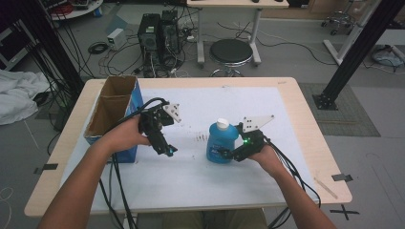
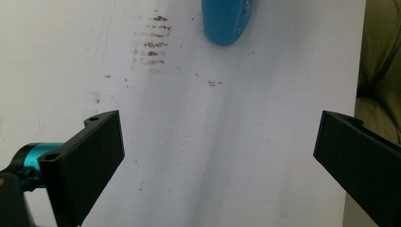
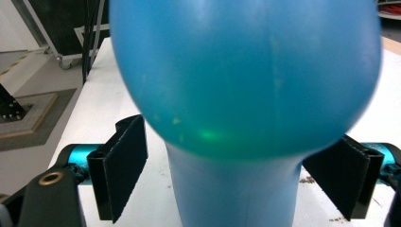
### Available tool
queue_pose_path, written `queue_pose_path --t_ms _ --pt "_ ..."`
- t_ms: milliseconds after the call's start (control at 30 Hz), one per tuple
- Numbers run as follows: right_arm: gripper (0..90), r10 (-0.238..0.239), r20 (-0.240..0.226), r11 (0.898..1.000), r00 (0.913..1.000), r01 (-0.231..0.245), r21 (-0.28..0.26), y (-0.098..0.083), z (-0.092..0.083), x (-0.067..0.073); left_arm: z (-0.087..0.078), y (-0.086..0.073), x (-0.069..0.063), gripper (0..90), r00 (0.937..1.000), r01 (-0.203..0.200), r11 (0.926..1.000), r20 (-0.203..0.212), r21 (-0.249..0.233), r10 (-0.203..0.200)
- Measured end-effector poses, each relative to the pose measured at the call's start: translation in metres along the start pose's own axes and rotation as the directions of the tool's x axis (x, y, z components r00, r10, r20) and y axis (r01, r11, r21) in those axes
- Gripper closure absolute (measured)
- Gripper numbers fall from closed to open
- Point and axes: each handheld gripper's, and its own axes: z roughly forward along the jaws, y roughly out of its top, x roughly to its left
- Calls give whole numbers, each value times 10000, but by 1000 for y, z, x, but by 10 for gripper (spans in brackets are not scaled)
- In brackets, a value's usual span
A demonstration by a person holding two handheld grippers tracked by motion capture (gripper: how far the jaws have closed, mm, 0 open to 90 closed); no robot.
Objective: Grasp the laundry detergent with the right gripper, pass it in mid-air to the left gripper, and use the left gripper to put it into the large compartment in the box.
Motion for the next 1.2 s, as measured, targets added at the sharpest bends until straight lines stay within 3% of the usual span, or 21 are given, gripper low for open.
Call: queue_pose_path --t_ms 1200 --pt "410 -420 -40 9989 9991 419 -188 -6 5 -3 1 -2 3 25 10000 66 10000 -30 -9 -66"
